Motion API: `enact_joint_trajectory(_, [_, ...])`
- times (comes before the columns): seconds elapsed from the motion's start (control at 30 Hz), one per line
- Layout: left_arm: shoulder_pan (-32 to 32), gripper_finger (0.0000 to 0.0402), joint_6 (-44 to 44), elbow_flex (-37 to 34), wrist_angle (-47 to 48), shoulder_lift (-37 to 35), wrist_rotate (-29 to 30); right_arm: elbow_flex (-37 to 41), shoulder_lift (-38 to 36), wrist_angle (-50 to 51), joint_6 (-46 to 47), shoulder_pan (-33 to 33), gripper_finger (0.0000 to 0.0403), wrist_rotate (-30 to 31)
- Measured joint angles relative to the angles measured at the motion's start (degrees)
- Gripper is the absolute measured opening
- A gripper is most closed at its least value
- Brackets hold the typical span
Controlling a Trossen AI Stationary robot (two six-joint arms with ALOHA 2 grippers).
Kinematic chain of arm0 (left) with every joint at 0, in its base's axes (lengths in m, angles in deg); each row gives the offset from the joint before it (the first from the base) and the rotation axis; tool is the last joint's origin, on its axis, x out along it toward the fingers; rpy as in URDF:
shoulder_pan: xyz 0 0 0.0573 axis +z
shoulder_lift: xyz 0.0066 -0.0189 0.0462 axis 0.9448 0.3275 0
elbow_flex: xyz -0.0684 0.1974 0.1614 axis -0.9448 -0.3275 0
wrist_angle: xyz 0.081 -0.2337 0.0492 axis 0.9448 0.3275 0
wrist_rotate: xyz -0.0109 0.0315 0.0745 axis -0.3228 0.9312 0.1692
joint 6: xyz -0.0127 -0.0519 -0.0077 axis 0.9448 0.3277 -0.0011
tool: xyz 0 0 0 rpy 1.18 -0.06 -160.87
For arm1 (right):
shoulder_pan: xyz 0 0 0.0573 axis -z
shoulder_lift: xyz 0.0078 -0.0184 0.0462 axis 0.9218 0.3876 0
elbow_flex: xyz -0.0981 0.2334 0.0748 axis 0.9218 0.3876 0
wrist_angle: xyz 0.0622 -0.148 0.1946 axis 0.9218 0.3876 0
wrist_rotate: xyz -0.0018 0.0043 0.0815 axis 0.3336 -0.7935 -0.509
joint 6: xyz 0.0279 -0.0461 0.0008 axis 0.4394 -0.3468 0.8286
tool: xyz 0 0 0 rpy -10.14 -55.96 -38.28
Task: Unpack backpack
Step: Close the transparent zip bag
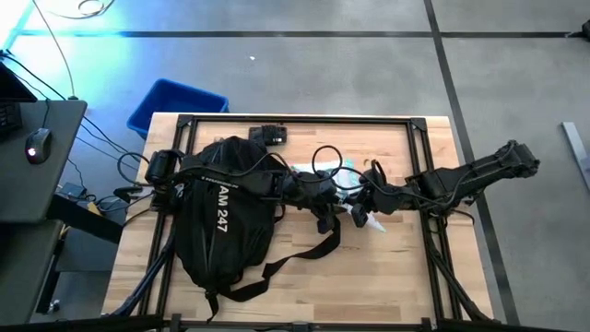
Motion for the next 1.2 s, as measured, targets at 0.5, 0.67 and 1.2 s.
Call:
enact_joint_trajectory(0.5, [2.49, 0.0, 0.46, 0.5, 16.37, -1.8, 6.56, 0.07, 0.04, 6.06, -7.15, -4.4, 0.0, 2.1])
enact_joint_trajectory(0.67, [4.31, 0.0, -0.81, 0.42, 17.25, -1.78, 6.92, 0.44, 0.68, 8.88, -7.39, -5.88, 0.0, 1.83])
enact_joint_trajectory(1.2, [6.56, 0.0, -1.47, -10.86, 35.74, -1.31, 8.69, 0.44, 0.98, 24.1, 6.94, -16.29, 0.0, 5.7])
